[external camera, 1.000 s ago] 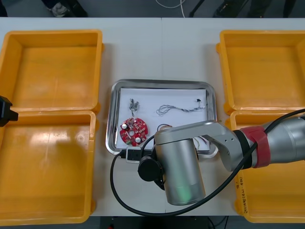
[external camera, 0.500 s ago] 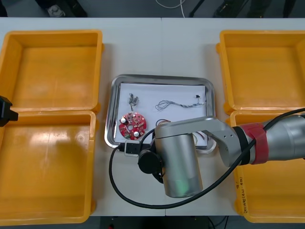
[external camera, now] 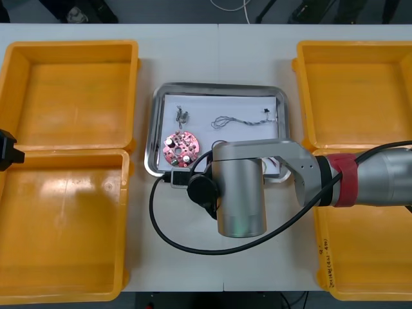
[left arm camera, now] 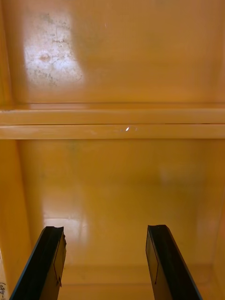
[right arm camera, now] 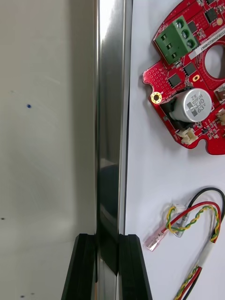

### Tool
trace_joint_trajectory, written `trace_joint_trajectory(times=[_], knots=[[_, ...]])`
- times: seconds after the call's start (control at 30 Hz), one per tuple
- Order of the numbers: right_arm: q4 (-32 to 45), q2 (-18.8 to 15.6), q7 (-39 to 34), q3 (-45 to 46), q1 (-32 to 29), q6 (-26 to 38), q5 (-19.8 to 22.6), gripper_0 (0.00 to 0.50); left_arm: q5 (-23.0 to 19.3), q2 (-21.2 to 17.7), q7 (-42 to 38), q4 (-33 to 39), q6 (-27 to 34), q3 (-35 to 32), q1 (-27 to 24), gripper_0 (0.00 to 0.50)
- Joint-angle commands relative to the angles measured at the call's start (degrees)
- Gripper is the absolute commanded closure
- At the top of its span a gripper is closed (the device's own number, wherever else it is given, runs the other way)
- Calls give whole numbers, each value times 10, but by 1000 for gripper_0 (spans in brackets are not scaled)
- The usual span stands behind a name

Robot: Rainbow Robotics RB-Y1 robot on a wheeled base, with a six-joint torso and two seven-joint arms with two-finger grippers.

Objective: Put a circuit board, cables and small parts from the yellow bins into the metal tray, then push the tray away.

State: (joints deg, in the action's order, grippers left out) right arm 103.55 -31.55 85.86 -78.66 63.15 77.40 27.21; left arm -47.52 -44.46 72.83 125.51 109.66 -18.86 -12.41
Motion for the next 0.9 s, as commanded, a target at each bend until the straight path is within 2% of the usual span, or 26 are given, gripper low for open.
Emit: trace_joint_trajectory(times=[0.03,0.17,0.57,0.9], knots=[[-27,3,37,33,7,-13,-5,500,6,-25,49,17,3,-17,7,0],[-48,3,65,48,7,-24,-5,500,6,-25,49,17,3,-17,7,0],[-90,3,74,77,8,-57,-5,500,6,-25,49,17,3,-17,7,0],[-150,1,102,81,19,-158,-5,500,6,-25,49,17,3,-17,7,0]])
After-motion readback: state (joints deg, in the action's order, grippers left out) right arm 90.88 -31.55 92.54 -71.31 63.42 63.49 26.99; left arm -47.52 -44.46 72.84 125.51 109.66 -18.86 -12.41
